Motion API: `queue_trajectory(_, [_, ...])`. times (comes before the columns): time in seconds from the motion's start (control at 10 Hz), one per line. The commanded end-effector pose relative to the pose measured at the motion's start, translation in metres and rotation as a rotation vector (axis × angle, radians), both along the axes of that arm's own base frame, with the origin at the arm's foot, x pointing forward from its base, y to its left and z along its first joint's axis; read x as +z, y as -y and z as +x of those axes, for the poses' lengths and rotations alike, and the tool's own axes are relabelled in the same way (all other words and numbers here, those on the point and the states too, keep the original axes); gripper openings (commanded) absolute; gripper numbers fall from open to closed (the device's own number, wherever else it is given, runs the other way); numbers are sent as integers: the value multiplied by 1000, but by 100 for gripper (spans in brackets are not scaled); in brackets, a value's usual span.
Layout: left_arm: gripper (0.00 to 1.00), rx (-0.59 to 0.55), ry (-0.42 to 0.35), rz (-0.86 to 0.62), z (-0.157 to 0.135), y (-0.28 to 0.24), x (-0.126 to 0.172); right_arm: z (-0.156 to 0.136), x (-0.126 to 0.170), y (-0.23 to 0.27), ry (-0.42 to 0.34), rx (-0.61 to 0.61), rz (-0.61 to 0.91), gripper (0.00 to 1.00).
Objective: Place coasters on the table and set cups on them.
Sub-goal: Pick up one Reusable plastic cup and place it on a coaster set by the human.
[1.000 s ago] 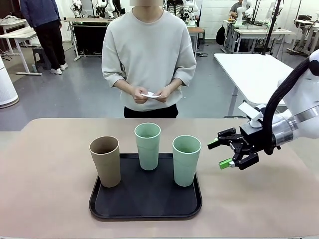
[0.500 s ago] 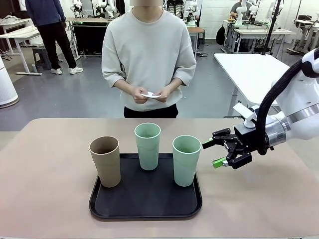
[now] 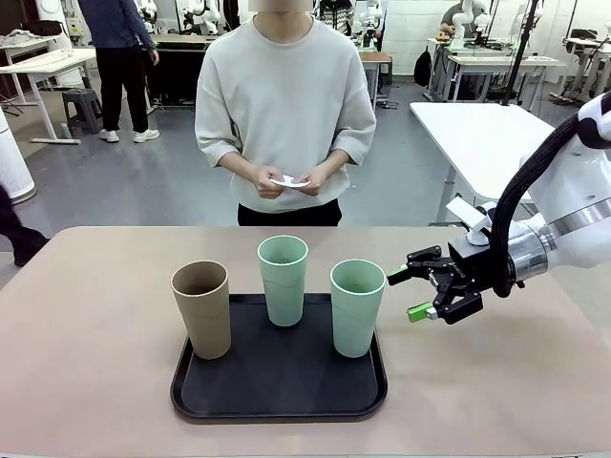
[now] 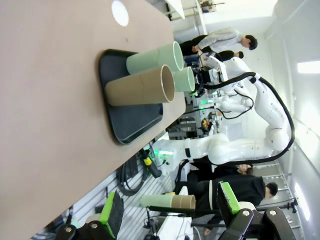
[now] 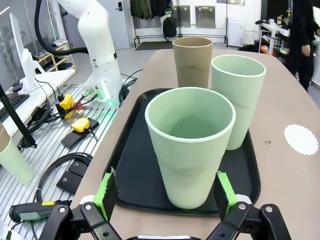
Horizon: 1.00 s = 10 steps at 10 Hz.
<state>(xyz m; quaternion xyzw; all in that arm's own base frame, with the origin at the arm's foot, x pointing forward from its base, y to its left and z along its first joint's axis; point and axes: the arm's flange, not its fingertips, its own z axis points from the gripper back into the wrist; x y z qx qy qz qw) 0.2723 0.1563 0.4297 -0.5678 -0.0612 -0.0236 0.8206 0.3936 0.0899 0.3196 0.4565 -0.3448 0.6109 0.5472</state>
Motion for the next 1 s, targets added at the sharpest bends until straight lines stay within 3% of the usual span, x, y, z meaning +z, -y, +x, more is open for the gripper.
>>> queue_trajectory(0.0, [100,10,4,-12,0,-1,2,0,0,1,0,-2,1,100])
queue_trajectory(0.4, [100,10,4,-12,0,-1,2,4,-12,4,63,2,74,100])
queue_trajectory(0.9, [100,10,4,-12,0,-1,2,3,-24,3,56,-54,152,100])
